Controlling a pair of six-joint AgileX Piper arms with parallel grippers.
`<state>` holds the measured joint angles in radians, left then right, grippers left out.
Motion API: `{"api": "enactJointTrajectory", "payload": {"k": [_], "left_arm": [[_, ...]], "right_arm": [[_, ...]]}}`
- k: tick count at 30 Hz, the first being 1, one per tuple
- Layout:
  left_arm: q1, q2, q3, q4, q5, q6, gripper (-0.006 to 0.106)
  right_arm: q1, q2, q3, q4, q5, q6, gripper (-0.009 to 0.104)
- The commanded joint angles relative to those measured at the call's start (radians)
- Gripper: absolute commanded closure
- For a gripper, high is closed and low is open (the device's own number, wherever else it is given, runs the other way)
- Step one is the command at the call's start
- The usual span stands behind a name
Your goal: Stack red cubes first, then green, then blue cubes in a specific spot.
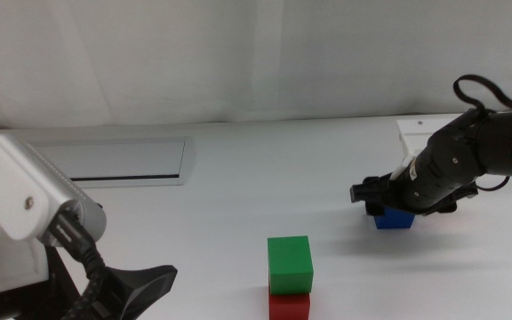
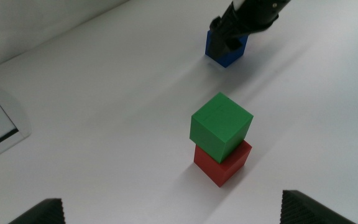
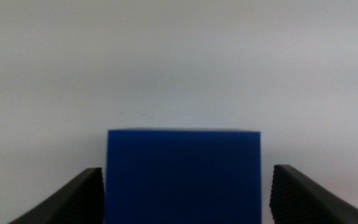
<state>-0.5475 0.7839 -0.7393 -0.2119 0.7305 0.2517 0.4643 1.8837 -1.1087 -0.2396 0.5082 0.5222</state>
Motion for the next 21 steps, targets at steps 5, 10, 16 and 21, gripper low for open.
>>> {"api": "enactJointTrajectory", "payload": {"k": [5, 10, 16, 21], "left_arm": [[-0.010, -0.002, 0.004, -0.014, -0.032, -0.010, 0.014], [-0.010, -0.002, 0.004, -0.014, -0.032, -0.010, 0.014], [-0.010, -0.002, 0.004, -0.014, -0.037, -0.010, 0.014], [-0.010, -0.002, 0.004, -0.014, -0.039, -0.010, 0.014]], "right_arm": [[-0.005, 0.021, -0.013, -0.041, 0.001, -0.003, 0.045], [-0.007, 0.021, -0.038, -0.056, 0.016, 0.000, 0.086], [-0.007, 0.012, -0.100, -0.056, 0.119, 0.002, 0.097], [-0.007, -0.075, -0.118, -0.056, 0.152, 0.002, 0.097]]}}
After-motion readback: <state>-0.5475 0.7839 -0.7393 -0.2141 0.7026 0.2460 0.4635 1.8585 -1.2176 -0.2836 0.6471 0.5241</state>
